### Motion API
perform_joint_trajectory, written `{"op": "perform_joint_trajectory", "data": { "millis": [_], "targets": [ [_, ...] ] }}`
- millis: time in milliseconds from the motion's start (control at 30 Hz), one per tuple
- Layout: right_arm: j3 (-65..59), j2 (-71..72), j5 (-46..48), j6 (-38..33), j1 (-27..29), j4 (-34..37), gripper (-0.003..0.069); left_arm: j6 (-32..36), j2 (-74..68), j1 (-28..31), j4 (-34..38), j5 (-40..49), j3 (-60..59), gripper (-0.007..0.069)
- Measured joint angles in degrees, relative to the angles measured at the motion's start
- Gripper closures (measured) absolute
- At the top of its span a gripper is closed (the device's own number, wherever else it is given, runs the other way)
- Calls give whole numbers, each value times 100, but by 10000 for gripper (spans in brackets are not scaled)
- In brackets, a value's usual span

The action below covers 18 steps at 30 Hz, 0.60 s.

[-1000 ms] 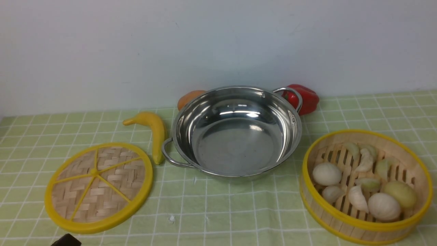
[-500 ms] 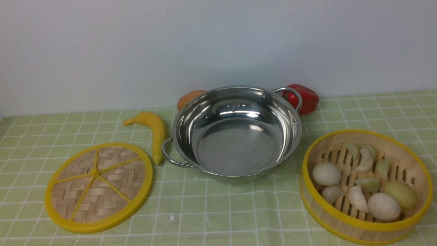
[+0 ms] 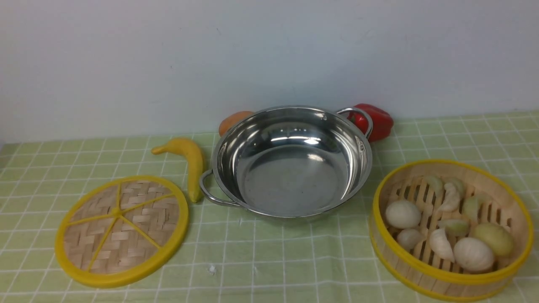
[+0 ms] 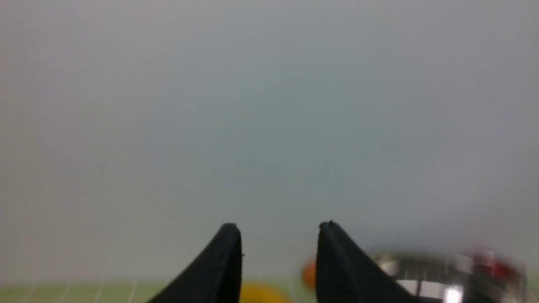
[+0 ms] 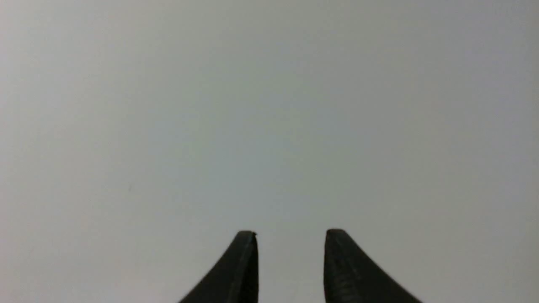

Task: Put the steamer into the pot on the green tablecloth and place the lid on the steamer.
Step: 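Reach for and grasp the rim of the bamboo steamer holding the buns with the right gripper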

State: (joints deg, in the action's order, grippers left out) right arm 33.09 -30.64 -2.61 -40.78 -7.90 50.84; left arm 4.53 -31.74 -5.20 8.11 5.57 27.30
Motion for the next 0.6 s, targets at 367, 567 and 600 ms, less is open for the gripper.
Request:
{"op": "perform_joint_trajectory", "data": {
  "millis": [367,567,600],
  "targets": [
    [287,-2909,3355,1605,106,-995,417,-74,-2742,0,-321,3269,17,382],
    [1626,-3877,4179,3283,114,-3202,417,-105,-3070,0,-264,3483,504,382],
    [1965,-4009,4302,3794,119,-3863,417,-155,-3077,0,-258,3488,654,382]
  ]
}}
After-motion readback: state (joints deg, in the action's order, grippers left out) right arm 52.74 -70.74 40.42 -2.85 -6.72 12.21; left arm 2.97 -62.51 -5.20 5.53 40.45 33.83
